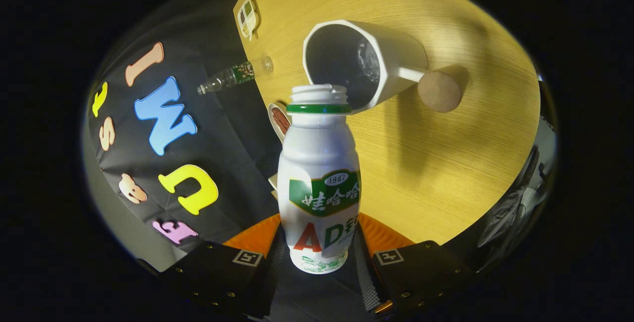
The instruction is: Take the bottle from table, then pour the juice into the cup, finally place the bottle on the coaster
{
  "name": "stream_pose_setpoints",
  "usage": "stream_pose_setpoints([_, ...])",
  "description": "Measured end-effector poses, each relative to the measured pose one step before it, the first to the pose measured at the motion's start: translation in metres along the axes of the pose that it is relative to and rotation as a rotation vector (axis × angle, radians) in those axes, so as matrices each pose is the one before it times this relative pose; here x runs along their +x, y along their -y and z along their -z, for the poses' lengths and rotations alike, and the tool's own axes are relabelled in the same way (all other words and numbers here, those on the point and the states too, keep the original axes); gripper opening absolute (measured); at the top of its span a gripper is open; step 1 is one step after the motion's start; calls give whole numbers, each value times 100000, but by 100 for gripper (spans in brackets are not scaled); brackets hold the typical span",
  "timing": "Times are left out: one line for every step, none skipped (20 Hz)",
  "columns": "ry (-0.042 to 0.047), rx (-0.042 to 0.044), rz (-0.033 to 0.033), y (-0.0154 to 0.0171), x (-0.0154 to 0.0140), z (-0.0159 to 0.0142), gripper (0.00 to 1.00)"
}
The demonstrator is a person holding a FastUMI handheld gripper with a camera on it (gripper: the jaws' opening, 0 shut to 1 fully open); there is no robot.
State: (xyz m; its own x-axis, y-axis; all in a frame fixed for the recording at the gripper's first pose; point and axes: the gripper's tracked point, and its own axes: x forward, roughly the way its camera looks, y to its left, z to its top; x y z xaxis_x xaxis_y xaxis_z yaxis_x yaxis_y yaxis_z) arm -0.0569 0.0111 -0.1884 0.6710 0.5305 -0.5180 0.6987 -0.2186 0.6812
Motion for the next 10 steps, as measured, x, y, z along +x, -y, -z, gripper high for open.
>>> stream_pose_setpoints([139, -250, 40, 9, -106, -127, 67])
stream_pose_setpoints([82, -884, 285, 137, -12, -50, 68])
stream_pose_setpoints([208, -855, 260, 78, -38, -37, 67])
stream_pose_setpoints([47, -930, 231, 107, -8, -79, 68])
stream_pose_setpoints([408, -1160, 377, 113, -53, -26, 68])
stream_pose_setpoints([924, -1464, 502, 166, 22, -146, 67])
stream_pose_setpoints([631, -1487, 480, 140, 138, 46, 68])
stream_pose_setpoints([862, -1821, 277, 144, 117, -169, 68])
stream_pose_setpoints([890, -2140, 331, 199, 52, 25, 68])
stream_pose_setpoints([1430, -2891, 277, 190, 148, -86, 68])
